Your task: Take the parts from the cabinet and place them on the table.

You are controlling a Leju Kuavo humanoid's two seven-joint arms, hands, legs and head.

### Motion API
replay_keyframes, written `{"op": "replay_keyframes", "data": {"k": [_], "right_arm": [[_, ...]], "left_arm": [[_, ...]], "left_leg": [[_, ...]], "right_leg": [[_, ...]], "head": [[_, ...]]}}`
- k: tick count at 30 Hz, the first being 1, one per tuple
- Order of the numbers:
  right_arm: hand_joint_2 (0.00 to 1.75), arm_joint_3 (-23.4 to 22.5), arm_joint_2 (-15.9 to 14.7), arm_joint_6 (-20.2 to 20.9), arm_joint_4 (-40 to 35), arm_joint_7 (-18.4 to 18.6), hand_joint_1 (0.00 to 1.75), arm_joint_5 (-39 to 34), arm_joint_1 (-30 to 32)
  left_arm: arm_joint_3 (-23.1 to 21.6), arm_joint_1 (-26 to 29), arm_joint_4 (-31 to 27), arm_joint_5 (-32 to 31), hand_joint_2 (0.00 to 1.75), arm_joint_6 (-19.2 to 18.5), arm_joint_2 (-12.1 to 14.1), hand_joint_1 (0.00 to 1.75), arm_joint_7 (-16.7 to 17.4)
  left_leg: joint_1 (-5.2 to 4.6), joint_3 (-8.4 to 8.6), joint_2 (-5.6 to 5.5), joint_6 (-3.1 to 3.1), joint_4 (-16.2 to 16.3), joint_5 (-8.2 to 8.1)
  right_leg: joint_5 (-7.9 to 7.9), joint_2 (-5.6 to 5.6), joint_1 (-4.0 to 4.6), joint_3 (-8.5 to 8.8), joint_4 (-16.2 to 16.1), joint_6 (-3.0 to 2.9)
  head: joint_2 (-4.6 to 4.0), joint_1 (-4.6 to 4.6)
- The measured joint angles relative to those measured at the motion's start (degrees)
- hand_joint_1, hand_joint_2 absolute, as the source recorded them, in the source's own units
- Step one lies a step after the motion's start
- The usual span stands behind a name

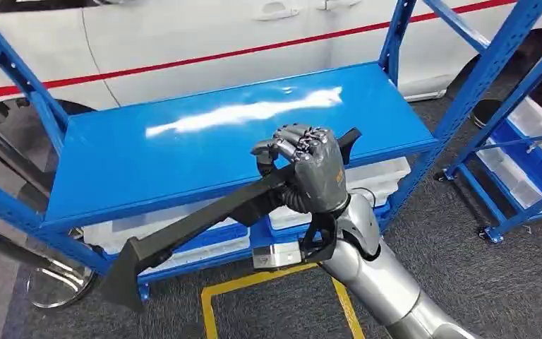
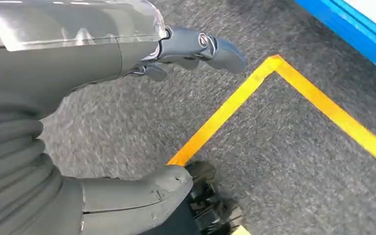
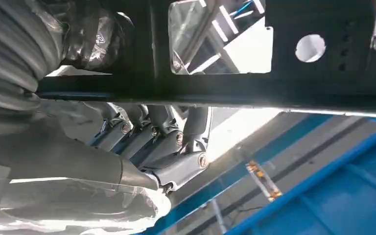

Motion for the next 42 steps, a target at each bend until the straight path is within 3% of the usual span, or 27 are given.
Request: {"op": "replay_keyframes", "data": {"k": [2,3,4,5,7,8,10,12,13,14,17,18,20,22,23,24,26,27,28,29,31,33,35,36,38,40,42], "right_arm": [[1.75,-0.2,-0.3,-0.1,-0.4,0.0,1.75,0.2,0.0],[1.75,-0.5,-0.5,-0.1,-0.8,0.1,1.75,0.6,0.1],[1.75,-0.6,-0.7,-0.3,-1.0,0.1,1.75,0.8,-0.1],[1.75,-0.7,-0.8,-0.3,-1.2,0.2,1.75,1.1,-0.3],[1.75,-0.8,-1.1,-0.3,-1.4,0.3,1.75,1.2,0.2],[1.75,-0.8,-1.3,-0.3,-1.5,0.3,1.75,1.2,0.5],[1.75,-0.8,-1.7,-0.3,-1.6,0.4,1.75,1.2,0.7],[1.75,-1.0,-2.0,-0.4,-2.1,0.6,1.75,1.3,0.8],[1.75,-1.1,-2.1,-0.5,-2.2,0.7,1.75,1.4,0.7],[1.75,-1.2,-2.2,-0.5,-2.5,0.7,1.75,1.5,0.9],[1.75,-1.4,-2.6,-0.5,-3.0,0.9,1.75,1.9,1.0],[1.75,-1.5,-2.7,-0.4,-3.3,0.9,1.75,2.2,1.0],[1.75,-1.5,-2.7,-0.1,-3.6,1.1,1.75,2.8,0.6],[1.75,-1.5,-2.7,0.3,-3.8,1.3,1.75,3.5,0.5],[1.75,-1.5,-2.7,0.4,-3.8,1.3,1.75,3.9,0.6],[1.75,-1.5,-2.7,0.4,-3.9,1.4,1.75,4.3,0.7],[1.75,-1.5,-2.7,0.4,-4.1,1.4,1.75,4.7,0.8],[1.75,-1.5,-2.7,0.4,-4.3,1.5,1.75,4.9,0.8],[1.75,-1.5,-2.7,0.4,-4.5,1.5,1.75,5.0,0.8],[1.75,-1.5,-2.7,0.4,-4.5,1.6,1.75,5.0,0.7],[1.75,-1.5,-2.7,0.4,-4.6,1.7,1.75,5.0,1.1],[1.75,-1.5,-2.8,0.2,-4.9,1.7,1.75,5.0,1.2],[1.75,-1.5,-3.1,-0.8,-5.2,1.8,1.75,5.1,1.4],[1.75,-1.5,-3.1,-1.2,-5.3,1.7,1.75,5.0,1.5],[1.75,-1.5,-3.1,-2.0,-5.4,1.5,1.75,5.0,2.5],[1.75,-1.5,-3.3,-3.0,-5.4,1.0,1.75,5.0,3.8],[1.75,-1.5,-3.3,-3.9,-5.9,0.6,1.75,4.9,4.9]], "left_arm": [[0.0,-0.1,0.0,0.1,1.75,-0.3,0.0,0.00,-0.2],[0.0,-0.1,0.0,0.2,1.75,-0.6,0.0,0.00,-0.5],[0.0,-0.2,0.0,0.2,1.75,-1.1,0.0,0.00,-0.7],[-0.1,-0.1,0.0,0.2,1.75,-1.5,0.0,0.00,-0.7],[-0.1,0.3,0.0,0.2,1.75,-2.0,0.0,0.00,-0.8],[-0.1,0.5,0.0,0.2,1.75,-2.2,0.0,0.00,-0.8],[-0.1,0.6,0.0,0.1,1.75,-2.3,0.0,0.00,-1.0],[-0.3,0.6,0.0,-0.2,1.75,-2.3,0.1,0.00,-1.3],[-0.3,0.6,0.0,-0.4,1.75,-2.3,0.2,0.00,-1.3],[-0.3,0.6,0.0,-0.4,1.75,-2.3,0.2,0.00,-1.3],[-0.4,0.6,0.0,0.0,1.75,-4.0,0.3,0.00,-0.9],[-0.4,0.4,0.0,0.1,1.75,-4.9,0.3,0.00,-0.3],[-0.4,0.3,0.0,0.2,1.75,-6.0,0.3,0.00,0.7],[-0.4,0.3,0.0,0.4,1.75,-6.5,0.4,0.00,1.7],[-0.4,0.4,0.0,0.4,1.75,-6.6,0.4,0.00,2.1],[-0.4,0.5,0.0,0.4,1.75,-6.6,0.5,0.00,2.3],[-0.4,0.4,0.0,0.4,1.75,-6.6,0.8,0.00,2.6],[-0.4,0.4,0.0,0.4,1.75,-6.6,0.9,0.00,2.6],[-0.3,0.4,0.0,0.5,1.75,-6.6,1.0,0.00,2.6],[-0.3,0.4,0.0,0.5,1.75,-6.6,1.3,0.00,2.6],[-0.4,0.4,0.0,0.5,1.75,-6.8,1.4,0.00,2.6],[-0.4,0.4,0.0,0.2,1.75,-7.0,1.4,0.00,2.4],[-0.6,0.1,0.0,-0.8,1.75,-7.5,1.4,0.00,1.8],[-0.8,0.2,0.0,-0.8,1.75,-7.7,1.4,0.00,1.7],[-0.8,0.5,0.0,-0.8,1.75,-8.2,1.6,0.00,1.6],[-0.8,0.5,0.0,-0.9,1.75,-8.7,1.8,0.00,2.2],[-1.0,0.4,0.0,-1.4,1.75,-9.2,2.0,0.00,2.4]], "left_leg": [[-0.11,0.52,1.19,0.27,-1.3,0.26],[0.80,1.22,2.27,0.16,-3.0,1.15],[0.53,1.56,2.79,0.33,-3.7,1.39],[0.49,1.54,3.58,0.52,-3.8,1.47],[0.47,1.46,5.07,0.48,-3.6,1.26],[0.51,1.36,5.83,0.43,-3.4,1.14],[0.70,1.28,7.19,0.04,-2.8,0.68],[0.95,1.18,8.35,-0.60,-1.4,-0.31],[0.75,0.95,8.71,-1.04,-1.0,-0.71],[0.31,0.70,9.07,-1.48,0.0,-1.28],[0.55,1.03,10.68,-2.11,-0.2,-1.32],[0.83,0.69,10.12,-2.59,0.1,-1.90],[1.14,-1.03,5.77,-2.84,4.9,-5.46],[1.13,-5.33,4.62,-2.81,14.0,-9.55],[1.13,-7.05,4.59,-2.66,17.4,-10.35],[1.08,-7.50,4.53,-2.40,18.0,-9.70],[0.87,-4.64,3.97,-1.49,11.5,-5.08],[0.66,-2.26,2.72,-0.96,6.4,-2.42],[0.47,-0.30,-0.31,-0.43,1.7,-0.97],[0.68,0.17,-2.47,-0.19,0.5,-1.33],[0.15,0.39,-1.09,-0.19,0.3,-1.17],[0.32,0.91,0.44,0.13,-1.2,-0.17],[0.58,1.31,2.30,0.45,-2.8,0.81],[0.49,1.17,3.21,0.39,-2.8,0.92],[0.46,0.87,5.12,0.37,-2.5,0.80],[0.59,0.49,6.84,0.18,-2.1,0.63],[0.82,0.31,8.34,-0.36,-1.3,0.15]], "right_leg": [[0.54,1.33,-0.09,-0.04,-0.8,0.85],[0.17,0.53,0.11,-0.10,-0.3,0.82],[-1.10,-2.26,0.52,-1.00,1.1,0.98],[-3.23,-3.74,0.54,-2.86,4.7,1.16],[-6.43,-4.94,0.21,-6.97,12.7,1.64],[-6.75,-5.12,-0.01,-8.32,15.0,1.91],[-3.45,-5.73,-0.56,-6.91,11.9,2.49],[1.39,-8.16,-0.94,-1.66,2.1,3.01],[-0.20,-10.36,-0.18,-1.20,1.0,2.70],[0.43,-9.47,-0.47,-1.34,0.6,1.82],[0.40,-7.62,-0.01,-1.93,1.0,0.75],[0.67,-6.97,-0.29,-1.86,0.8,0.24],[0.89,-6.01,-0.30,-2.07,0.8,-0.29],[1.06,-4.65,0.04,-2.31,0.8,-0.65],[1.15,-3.86,0.25,-2.41,0.8,-0.79],[1.24,-3.06,0.44,-2.45,0.8,-0.89],[1.40,-1.40,0.62,-2.40,0.9,-0.86],[1.51,-0.70,0.59,-2.38,0.9,-0.81],[1.67,-0.15,0.35,-2.44,0.8,-0.69],[1.88,0.52,0.50,-2.72,0.9,-0.34],[2.38,1.96,-0.29,-3.12,0.6,0.46],[3.12,3.44,-0.11,-3.20,-0.3,1.55],[-0.08,-2.89,0.55,-4.73,3.2,1.38],[-2.36,-4.20,0.50,-6.41,6.9,1.58],[-5.59,-5.14,0.25,-9.57,14.4,2.01],[-4.30,-5.55,-0.11,-9.09,14.2,2.43],[-0.17,-7.10,-0.45,-3.58,5.2,2.84]], "head": [[0.00,0.00],[0.00,0.00],[0.00,0.04],[0.00,0.00],[0.00,0.02],[0.00,0.06],[0.00,0.04],[0.00,0.06],[0.00,0.13],[0.00,-0.03],[0.00,0.06],[0.00,0.04],[0.00,0.02],[0.00,0.04],[0.00,0.04],[0.00,0.04],[0.00,0.04],[0.00,0.04],[0.00,0.04],[0.00,0.06],[0.00,0.02],[0.00,0.02],[0.00,0.07],[0.00,0.06],[0.00,0.06],[0.00,0.09],[0.00,0.06]]}}
